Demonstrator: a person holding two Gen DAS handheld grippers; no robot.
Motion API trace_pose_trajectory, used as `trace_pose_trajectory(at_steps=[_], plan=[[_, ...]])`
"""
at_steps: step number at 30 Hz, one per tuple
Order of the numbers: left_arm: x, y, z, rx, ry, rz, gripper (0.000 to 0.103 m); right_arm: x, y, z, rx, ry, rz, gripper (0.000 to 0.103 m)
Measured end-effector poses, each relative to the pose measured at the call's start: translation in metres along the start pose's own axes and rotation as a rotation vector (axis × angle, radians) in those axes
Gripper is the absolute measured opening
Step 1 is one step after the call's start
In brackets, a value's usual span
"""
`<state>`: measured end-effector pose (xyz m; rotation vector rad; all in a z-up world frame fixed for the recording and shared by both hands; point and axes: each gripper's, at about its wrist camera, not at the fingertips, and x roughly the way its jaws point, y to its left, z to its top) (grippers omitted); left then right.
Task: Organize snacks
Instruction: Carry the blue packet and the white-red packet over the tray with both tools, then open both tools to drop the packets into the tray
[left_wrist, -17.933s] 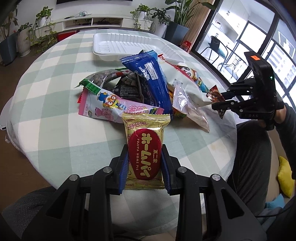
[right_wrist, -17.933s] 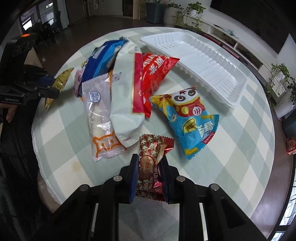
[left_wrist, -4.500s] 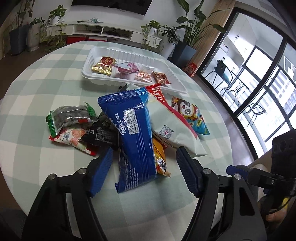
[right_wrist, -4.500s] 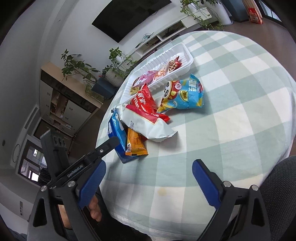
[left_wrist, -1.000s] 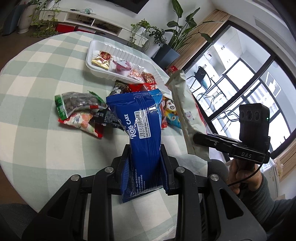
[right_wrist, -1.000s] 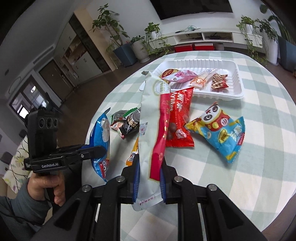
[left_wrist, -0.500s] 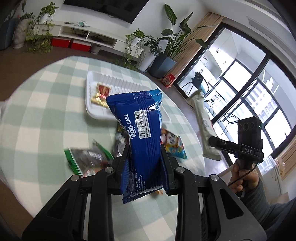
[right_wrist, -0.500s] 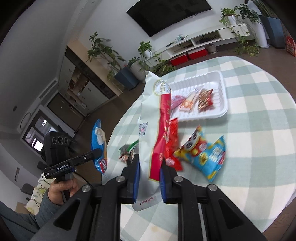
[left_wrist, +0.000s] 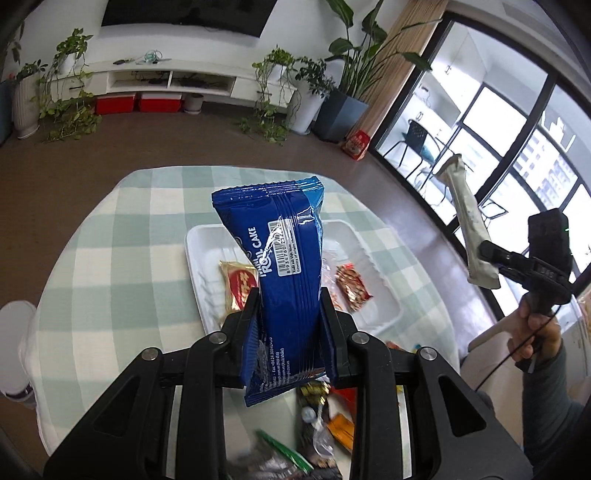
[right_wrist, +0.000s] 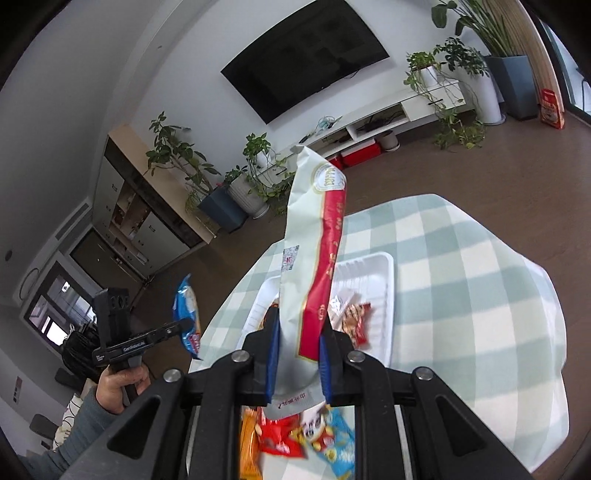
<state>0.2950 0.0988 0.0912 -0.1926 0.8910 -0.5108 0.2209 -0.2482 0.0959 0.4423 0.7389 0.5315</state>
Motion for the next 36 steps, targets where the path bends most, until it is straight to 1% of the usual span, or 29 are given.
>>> trace_pose_trajectory(at_steps=[4,6,10,17,22,29,36], plan=[[0.04,0.009,0.017,0.0,0.075,0.022,0.026,0.046,0.006,0.013,-0.017,0.067,-0.01,0.02],[0.057,0.013,0.019,-0.003,0.102,0.032,0.026,0.069,0.007,0.016,-0.022,0.104,-0.016,0.02],[0.09,0.021,0.021,-0.008,0.147,0.045,0.026,0.109,0.004,0.011,-0.021,0.18,-0.04,0.02],[0.127,0.019,0.012,0.019,0.198,0.062,0.026,0.152,-0.003,-0.006,-0.027,0.269,-0.093,0.02],[0.144,0.014,0.008,0.046,0.213,0.09,0.026,0.17,-0.009,-0.023,-0.03,0.325,-0.144,0.02],[0.159,0.008,0.004,0.065,0.246,0.099,0.026,0.179,-0.014,-0.033,-0.005,0.356,-0.15,0.02],[0.164,0.004,0.001,0.062,0.248,0.105,0.026,0.177,-0.009,-0.042,-0.01,0.372,-0.147,0.02]])
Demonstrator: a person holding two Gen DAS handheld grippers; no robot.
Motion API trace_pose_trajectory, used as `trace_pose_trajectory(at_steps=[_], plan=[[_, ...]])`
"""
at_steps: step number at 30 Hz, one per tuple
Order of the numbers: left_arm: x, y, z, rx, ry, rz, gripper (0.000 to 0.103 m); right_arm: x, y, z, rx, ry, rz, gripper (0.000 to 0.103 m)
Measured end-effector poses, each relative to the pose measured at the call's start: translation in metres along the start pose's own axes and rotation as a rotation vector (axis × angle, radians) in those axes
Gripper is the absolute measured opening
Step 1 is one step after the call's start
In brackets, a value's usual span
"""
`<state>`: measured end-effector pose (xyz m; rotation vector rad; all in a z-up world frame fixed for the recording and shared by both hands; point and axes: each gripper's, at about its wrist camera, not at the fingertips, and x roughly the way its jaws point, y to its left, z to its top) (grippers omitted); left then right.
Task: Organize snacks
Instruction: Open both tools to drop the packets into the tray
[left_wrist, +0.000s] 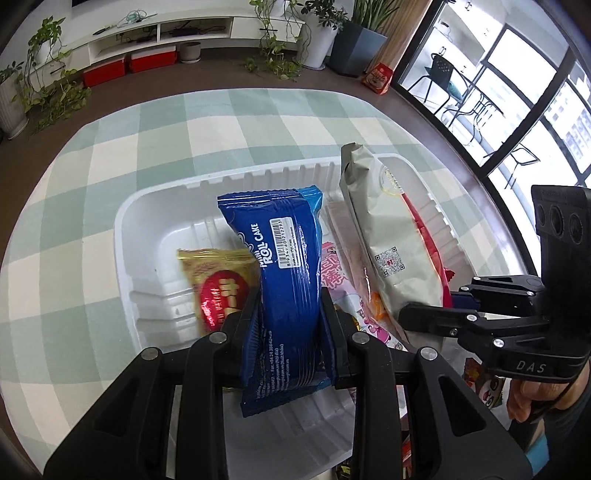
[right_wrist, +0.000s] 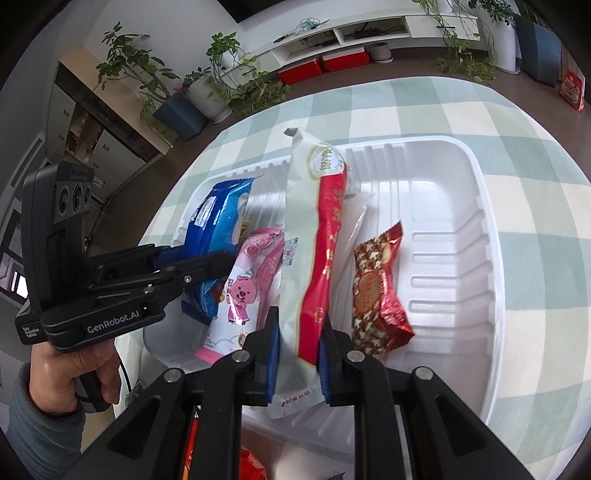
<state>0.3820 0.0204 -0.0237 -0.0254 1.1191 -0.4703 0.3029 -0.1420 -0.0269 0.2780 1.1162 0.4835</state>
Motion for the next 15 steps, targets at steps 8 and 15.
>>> trace_pose_trajectory(at_steps=[8,15], plan=[[0.0069,-0.0025,-0.0025,0.0,0.001,-0.007,0.027,0.0037,-0.0055,0.0011,0.042,-0.015,0.031,0.025],[0.0011,-0.0029,-0.0028,0.001,-0.017,0.0,0.051,-0.0018,-0.007,0.0007,0.051,-0.043,0.032,0.035]])
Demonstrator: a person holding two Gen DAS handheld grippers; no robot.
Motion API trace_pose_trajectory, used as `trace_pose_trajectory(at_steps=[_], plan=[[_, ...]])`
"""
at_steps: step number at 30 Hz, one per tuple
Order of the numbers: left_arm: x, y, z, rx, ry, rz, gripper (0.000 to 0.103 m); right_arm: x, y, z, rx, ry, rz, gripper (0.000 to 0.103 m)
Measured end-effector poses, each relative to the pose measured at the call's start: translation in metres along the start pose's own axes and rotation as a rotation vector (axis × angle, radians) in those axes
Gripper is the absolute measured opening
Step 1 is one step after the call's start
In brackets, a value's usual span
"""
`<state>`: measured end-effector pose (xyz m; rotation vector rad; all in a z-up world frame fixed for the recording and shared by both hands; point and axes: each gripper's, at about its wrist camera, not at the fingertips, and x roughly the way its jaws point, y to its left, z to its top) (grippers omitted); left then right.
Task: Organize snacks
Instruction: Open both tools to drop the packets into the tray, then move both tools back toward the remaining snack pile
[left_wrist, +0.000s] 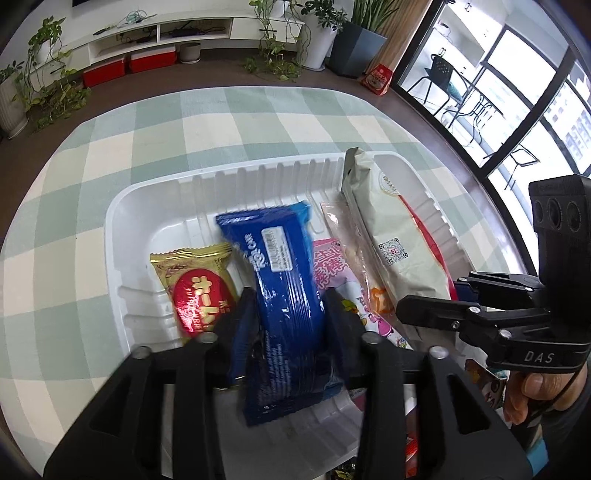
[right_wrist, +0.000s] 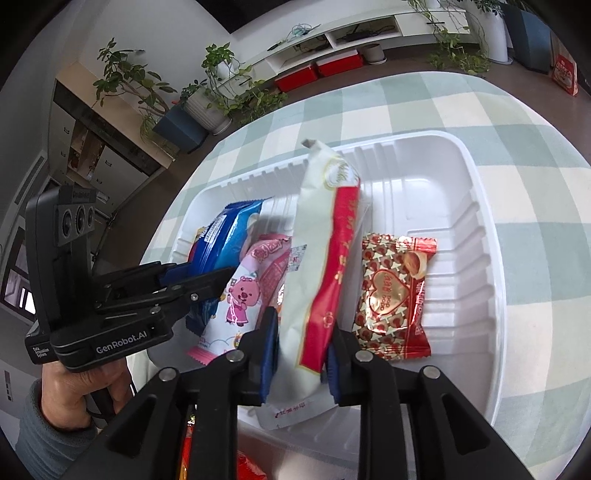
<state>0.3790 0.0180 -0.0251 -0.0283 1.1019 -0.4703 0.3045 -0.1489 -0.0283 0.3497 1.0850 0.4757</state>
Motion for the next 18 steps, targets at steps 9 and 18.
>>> trace_pose_trajectory(at_steps=[9,18], plan=[[-0.022,0.001,-0.001,-0.008,-0.054,-0.011,0.064,-0.021,0.01,0.003,-0.026,-0.057,0.002,0.05],[-0.091,-0.001,-0.024,-0.016,-0.217,-0.036,0.102,-0.094,0.024,-0.008,-0.042,-0.208,0.085,0.084]])
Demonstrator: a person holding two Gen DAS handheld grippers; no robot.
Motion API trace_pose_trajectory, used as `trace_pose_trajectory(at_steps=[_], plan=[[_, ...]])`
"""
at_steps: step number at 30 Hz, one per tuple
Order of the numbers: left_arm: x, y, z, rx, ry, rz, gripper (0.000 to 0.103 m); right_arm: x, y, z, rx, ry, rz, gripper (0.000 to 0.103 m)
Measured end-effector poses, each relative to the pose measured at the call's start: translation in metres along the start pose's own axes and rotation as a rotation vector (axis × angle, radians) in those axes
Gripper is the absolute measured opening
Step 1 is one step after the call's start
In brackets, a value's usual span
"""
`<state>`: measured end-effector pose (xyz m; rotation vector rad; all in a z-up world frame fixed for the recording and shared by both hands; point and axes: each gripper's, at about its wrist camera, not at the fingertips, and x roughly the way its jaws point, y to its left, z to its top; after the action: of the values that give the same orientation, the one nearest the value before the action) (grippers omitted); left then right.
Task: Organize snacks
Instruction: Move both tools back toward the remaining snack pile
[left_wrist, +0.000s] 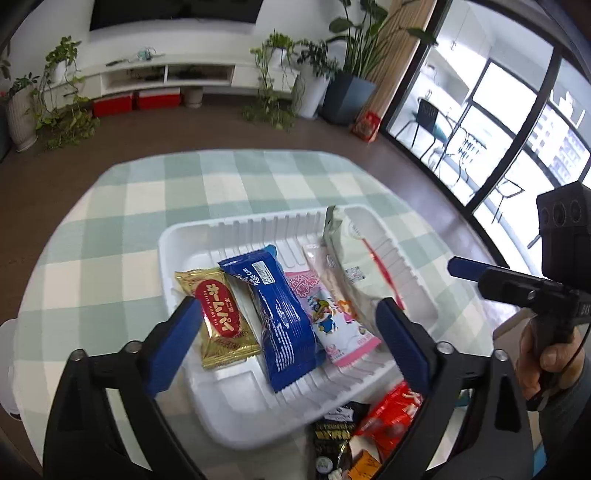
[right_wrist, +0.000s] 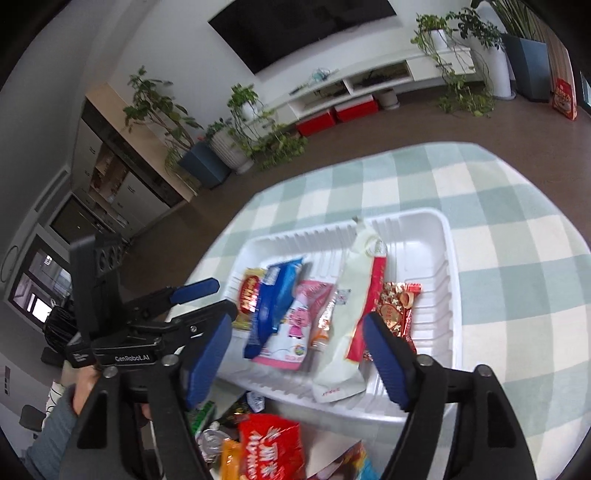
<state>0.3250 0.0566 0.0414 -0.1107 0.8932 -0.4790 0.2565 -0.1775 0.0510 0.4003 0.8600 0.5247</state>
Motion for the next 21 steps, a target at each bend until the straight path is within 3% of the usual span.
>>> trace_pose_trajectory(at_steps=[7,11,13,16,18,21], plan=[[-0.073,-0.013,-0.048,0.042,-0.149,0.047,0.103,-0.072,0.002,-0.035,0.078,-0.15,0.149,0.101],[-0.11,-0.012,-0.091,-0.033,-0.192,0.06,0.103,-0.109,-0.008,-0.072,0.172,-0.221,0.25,0.103],[-0.122,-0.007,-0.113,-0.104,-0.156,0.097,0.103,-0.117,-0.015,-0.089,0.231,-0.21,0.235,0.103],[-0.141,0.001,-0.149,-0.192,-0.185,0.048,0.103,-0.123,-0.027,-0.124,0.354,-0.161,0.237,0.103],[-0.15,0.0,-0.171,-0.213,-0.187,0.036,0.103,-0.123,-0.034,-0.146,0.398,-0.148,0.269,0.103],[-0.156,-0.009,-0.2,-0.217,-0.167,0.032,0.103,-0.124,-0.04,-0.174,0.437,-0.128,0.228,0.103]])
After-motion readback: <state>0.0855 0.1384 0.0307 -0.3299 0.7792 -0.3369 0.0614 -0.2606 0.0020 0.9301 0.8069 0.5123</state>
